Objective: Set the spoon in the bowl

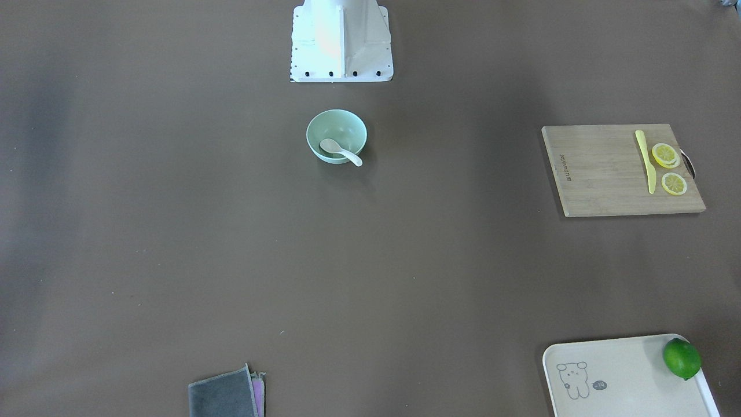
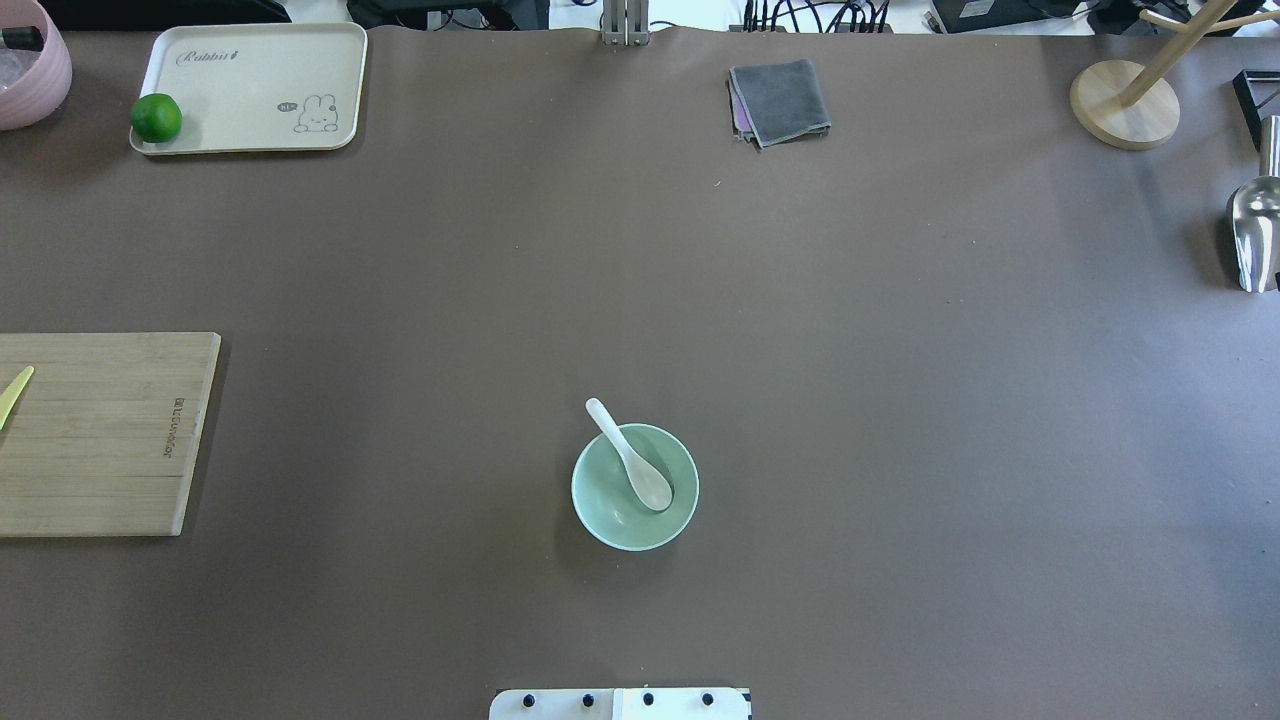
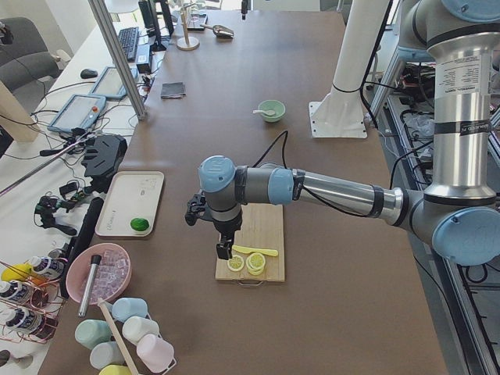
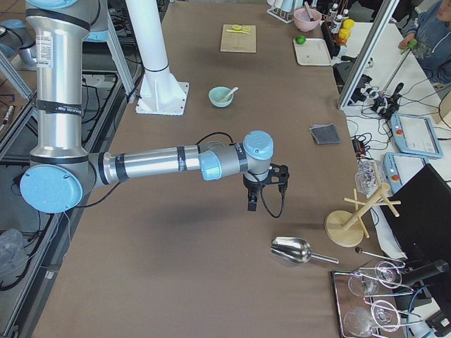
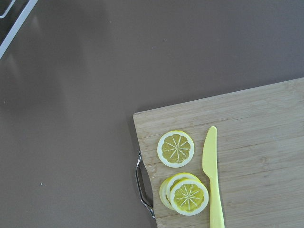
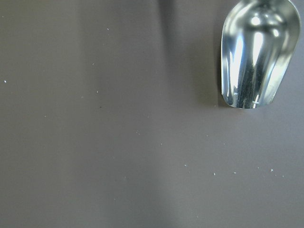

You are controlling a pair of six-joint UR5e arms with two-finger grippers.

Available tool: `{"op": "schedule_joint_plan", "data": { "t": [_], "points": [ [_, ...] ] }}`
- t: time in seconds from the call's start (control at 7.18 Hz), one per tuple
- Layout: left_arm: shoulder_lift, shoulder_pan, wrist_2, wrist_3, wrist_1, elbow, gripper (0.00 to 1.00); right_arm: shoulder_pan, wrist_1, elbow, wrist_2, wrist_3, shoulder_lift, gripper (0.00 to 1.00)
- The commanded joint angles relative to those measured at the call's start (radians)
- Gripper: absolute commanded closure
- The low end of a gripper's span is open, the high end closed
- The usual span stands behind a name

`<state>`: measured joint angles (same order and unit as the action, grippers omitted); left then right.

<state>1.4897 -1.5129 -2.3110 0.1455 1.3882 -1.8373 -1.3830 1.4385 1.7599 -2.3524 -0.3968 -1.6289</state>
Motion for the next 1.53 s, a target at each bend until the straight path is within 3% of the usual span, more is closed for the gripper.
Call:
{"op": "schedule_joint_plan", "data": {
  "t": [0.0,0.28,1.39],
  "points": [
    [0.001,-0.006,-0.002,0.000,0.000,0.003,0.02,-0.008,0.002,-0.017,-0.016,0.018,0.014,0.00],
    [0.003,-0.003,-0.001,0.000,0.002,0.016,0.02,-0.027,0.002,-0.017,-0.051,0.019,0.012,0.00],
    [0.020,-0.006,-0.002,0.002,0.015,0.061,0.02,-0.051,0.000,-0.037,-0.053,0.026,-0.002,0.00]
  ]
}}
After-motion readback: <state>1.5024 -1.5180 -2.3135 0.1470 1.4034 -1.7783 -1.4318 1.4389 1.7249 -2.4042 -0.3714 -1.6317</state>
